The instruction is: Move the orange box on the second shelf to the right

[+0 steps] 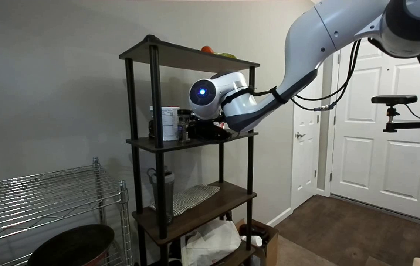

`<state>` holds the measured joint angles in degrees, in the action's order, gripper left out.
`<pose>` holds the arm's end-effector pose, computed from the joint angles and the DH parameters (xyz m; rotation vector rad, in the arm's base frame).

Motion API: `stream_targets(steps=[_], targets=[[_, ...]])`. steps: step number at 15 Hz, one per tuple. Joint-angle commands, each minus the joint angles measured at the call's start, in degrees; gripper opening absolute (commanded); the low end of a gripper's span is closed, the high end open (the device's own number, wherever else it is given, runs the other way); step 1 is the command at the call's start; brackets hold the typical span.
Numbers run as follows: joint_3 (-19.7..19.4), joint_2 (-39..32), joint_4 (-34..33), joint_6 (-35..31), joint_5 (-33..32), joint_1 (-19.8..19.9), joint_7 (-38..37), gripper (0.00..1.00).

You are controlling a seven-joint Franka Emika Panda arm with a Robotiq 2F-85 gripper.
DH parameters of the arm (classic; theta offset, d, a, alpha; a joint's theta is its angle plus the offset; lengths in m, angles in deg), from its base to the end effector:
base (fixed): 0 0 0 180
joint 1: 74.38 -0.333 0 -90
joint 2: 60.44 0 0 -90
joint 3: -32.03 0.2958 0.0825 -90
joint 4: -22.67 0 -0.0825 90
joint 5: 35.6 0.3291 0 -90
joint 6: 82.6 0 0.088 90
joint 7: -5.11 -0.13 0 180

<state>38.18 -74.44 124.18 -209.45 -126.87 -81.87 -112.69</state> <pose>0.6141 0.0906 0.4694 2.0414 -0.9308 1.6374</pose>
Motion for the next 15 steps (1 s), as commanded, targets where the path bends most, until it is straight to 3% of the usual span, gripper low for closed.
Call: stream_targets(steps=[1, 9, 13, 15], targets=[[-0.3, -1.1, -2.1, 0.1, -0.6, 0.3, 1.4, 0.73], [-1.3, 0.0, -1.3, 0.8, -0.5, 0.6, 1.0, 0.23], [-1.6, 2.1, 0.8, 2.8, -0.4, 0.5, 0.9, 0.19], [-1.7, 4.8, 3.5, 6.8, 0.6, 0.3, 0.9, 0.19]])
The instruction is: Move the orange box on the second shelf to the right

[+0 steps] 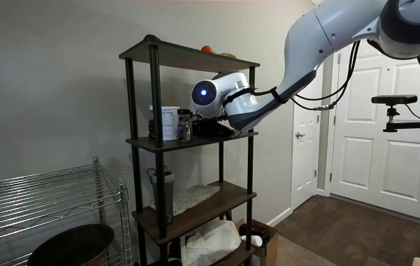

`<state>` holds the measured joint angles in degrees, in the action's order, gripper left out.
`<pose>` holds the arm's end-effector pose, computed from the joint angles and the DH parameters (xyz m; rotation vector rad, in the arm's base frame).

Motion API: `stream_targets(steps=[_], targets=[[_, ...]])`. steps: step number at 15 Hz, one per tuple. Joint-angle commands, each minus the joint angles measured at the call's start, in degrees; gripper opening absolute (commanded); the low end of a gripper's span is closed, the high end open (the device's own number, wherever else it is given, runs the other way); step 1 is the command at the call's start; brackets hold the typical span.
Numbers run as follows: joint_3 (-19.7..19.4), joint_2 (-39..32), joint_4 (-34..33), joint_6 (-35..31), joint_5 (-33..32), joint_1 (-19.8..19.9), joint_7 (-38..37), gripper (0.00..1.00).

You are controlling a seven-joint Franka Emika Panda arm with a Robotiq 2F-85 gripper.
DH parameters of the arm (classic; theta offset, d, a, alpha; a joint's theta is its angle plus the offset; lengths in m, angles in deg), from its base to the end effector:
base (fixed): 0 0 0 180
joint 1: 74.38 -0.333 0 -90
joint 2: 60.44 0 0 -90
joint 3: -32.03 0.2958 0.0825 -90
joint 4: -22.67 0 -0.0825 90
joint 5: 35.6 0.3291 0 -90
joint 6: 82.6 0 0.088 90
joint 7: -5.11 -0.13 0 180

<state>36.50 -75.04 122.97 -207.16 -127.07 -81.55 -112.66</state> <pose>0.6203 0.0650 0.4738 1.9615 -0.9712 1.6224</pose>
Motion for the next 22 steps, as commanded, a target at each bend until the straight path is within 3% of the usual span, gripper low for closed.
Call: stream_targets(steps=[1, 6, 13, 17, 22], targets=[[0.0, 7.0, 6.3, 7.9, 1.4, -0.1, 0.2, 0.19], [0.5, 15.7, 13.6, 18.7, 5.4, 0.3, -0.8, 0.19], [0.5, 22.0, 19.3, 18.1, 8.8, 0.5, 0.1, 0.19], [-0.7, 25.3, 23.6, 5.8, 11.5, 0.7, 4.2, 0.19], [-3.7, 25.9, 26.1, -8.9, 14.5, 2.2, 15.2, 0.19]])
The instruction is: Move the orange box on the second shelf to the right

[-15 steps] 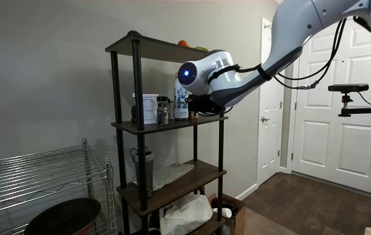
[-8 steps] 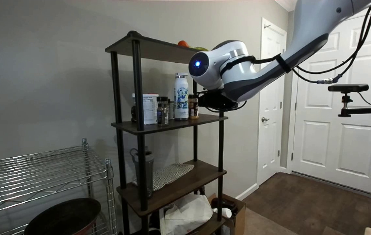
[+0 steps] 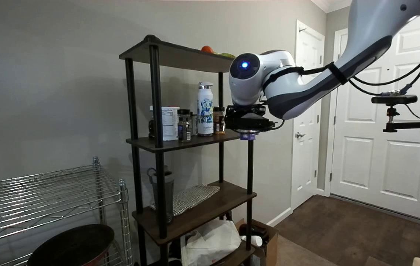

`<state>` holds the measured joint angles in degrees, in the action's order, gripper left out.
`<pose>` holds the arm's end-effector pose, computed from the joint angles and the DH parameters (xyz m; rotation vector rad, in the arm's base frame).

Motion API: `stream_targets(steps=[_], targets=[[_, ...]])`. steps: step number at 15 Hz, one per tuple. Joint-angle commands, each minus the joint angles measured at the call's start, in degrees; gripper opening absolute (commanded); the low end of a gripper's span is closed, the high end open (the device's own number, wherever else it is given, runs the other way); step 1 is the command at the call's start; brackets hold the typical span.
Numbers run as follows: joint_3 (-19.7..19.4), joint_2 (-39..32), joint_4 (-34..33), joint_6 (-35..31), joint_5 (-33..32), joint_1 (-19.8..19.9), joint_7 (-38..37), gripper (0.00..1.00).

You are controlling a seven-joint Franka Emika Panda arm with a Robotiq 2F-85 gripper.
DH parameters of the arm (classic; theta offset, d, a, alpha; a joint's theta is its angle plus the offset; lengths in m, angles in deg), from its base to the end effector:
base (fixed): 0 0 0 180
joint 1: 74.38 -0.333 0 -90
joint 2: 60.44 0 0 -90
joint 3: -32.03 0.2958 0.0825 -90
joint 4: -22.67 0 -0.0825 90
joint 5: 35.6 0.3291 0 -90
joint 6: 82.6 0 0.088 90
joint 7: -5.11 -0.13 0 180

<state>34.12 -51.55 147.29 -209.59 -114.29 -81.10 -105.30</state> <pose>0.4992 0.0276 0.4962 2.0605 -1.0750 1.4085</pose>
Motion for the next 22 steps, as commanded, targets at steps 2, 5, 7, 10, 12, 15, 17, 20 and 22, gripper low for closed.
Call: stream_targets(steps=[2, 5, 7, 10, 12, 15, 17, 20, 22], targets=[[-2.8, 1.7, 1.7, -11.5, 1.3, 2.8, 13.8, 0.19], [-4.8, 0.1, 0.2, -17.4, 0.8, 4.8, 21.4, 0.19], [-5.6, -0.7, -1.1, -20.5, 0.2, 6.1, 24.4, 0.19], [-5.6, -0.7, -2.6, -23.7, -1.5, 7.1, 25.0, 0.19], [-6.5, -1.1, -3.9, -25.9, -3.6, 6.3, 23.3, 0.19], [-6.6, -2.4, -6.3, -27.9, -8.2, 6.6, 18.9, 0.19], [-6.9, -3.3, -7.2, -28.0, -10.6, 6.7, 15.9, 0.19], [-7.4, -5.1, -8.4, -27.3, -13.9, 6.6, 10.2, 0.19], [-8.0, -6.7, -9.3, -27.4, -16.3, 6.6, 5.5, 0.19]])
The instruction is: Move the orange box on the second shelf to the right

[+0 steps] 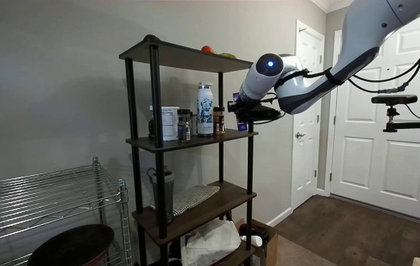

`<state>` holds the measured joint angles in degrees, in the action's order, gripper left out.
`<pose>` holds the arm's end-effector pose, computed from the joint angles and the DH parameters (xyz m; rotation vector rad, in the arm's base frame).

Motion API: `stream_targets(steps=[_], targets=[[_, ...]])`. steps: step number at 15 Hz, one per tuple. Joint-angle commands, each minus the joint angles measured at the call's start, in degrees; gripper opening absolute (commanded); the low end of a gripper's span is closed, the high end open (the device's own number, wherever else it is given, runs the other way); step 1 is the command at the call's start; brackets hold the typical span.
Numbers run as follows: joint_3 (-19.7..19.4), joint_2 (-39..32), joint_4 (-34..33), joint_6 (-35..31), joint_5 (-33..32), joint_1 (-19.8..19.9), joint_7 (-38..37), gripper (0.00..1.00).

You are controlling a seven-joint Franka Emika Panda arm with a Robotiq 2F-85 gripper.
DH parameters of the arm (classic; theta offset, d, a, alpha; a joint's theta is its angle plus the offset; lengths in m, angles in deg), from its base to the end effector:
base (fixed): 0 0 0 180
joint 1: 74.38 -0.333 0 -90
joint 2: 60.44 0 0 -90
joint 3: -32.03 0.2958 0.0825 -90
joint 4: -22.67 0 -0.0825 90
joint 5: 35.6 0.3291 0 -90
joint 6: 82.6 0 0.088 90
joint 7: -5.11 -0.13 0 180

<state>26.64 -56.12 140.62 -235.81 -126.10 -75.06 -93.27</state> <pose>0.5369 -0.0254 0.5152 2.2508 -0.6145 1.5254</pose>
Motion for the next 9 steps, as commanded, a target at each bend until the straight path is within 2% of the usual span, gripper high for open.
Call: stream_targets(steps=[1, 5, 9], targets=[[-0.7, -2.9, -3.2, -1.2, -6.1, 0.6, -8.9, 0.19], [-1.8, -6.3, -6.2, -1.1, -12.7, 0.5, -19.2, 0.19], [-2.2, -9.3, -9.7, -1.1, -18.7, 0.3, -24.3, 0.19]])
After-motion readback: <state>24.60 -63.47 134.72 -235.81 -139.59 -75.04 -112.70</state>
